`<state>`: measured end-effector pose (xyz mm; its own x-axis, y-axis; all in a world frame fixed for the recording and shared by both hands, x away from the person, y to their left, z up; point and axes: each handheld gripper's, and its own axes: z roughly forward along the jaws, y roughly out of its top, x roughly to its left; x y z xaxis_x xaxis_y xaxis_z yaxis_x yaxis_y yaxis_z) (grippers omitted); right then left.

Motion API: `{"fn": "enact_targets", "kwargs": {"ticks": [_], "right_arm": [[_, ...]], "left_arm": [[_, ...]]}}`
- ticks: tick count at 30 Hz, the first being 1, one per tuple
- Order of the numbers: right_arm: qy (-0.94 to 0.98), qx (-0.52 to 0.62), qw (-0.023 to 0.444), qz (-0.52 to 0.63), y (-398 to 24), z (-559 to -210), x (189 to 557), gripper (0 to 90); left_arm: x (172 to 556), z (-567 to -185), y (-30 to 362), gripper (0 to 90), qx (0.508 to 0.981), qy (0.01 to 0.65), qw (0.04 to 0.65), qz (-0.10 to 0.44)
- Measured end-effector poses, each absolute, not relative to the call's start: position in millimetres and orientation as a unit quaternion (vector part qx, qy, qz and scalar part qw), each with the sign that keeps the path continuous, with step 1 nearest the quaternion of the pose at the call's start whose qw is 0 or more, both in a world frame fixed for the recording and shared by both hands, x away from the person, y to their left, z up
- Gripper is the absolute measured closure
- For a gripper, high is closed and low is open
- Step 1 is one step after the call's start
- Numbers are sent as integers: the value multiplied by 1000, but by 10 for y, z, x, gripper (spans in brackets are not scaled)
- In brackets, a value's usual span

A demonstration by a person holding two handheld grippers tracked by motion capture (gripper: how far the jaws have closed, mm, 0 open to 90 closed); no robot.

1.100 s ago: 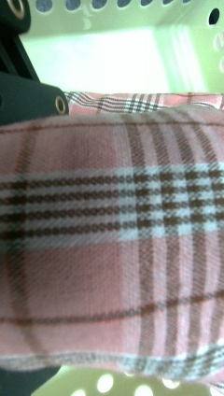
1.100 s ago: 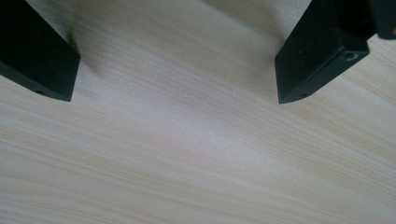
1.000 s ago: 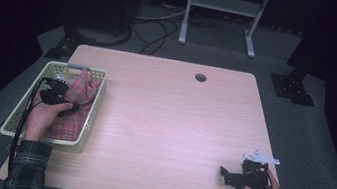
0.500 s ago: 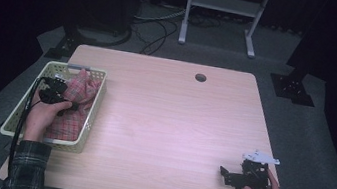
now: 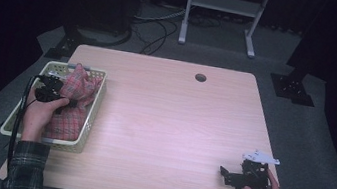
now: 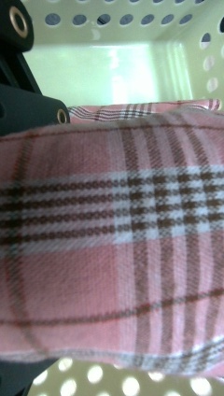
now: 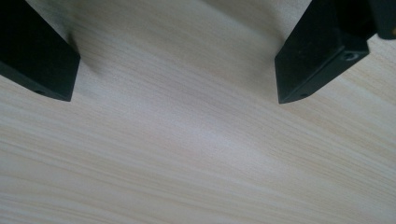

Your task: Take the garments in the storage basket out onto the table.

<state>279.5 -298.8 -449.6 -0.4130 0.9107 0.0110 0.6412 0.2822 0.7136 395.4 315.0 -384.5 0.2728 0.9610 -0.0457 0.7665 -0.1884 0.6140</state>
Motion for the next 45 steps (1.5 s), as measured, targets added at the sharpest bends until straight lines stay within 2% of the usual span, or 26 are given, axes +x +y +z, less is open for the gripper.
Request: {"fn": "enact_targets", "kwargs": {"ticks": [16, 22, 25, 35, 45], "right_arm": [[774, 501, 205, 328, -2987, -4496, 2795, 0], [774, 502, 205, 328, -2987, -4495, 2795, 0], [774, 501, 205, 328, -2988, -4496, 2795, 0], [774, 501, 205, 328, -2987, -4496, 2795, 0], [774, 501, 205, 328, -2988, -4496, 2795, 0]], "left_arm": [[3865, -3642, 3186, 467, 724, 570, 339, 192], [3832, -3566, 3193, 466, 702, 562, 395, 187], [3822, -3541, 3188, 466, 701, 558, 403, 185], [3729, -3381, 3224, 465, 673, 546, 451, 214], [3658, -3243, 3198, 465, 657, 515, 516, 193]]}}
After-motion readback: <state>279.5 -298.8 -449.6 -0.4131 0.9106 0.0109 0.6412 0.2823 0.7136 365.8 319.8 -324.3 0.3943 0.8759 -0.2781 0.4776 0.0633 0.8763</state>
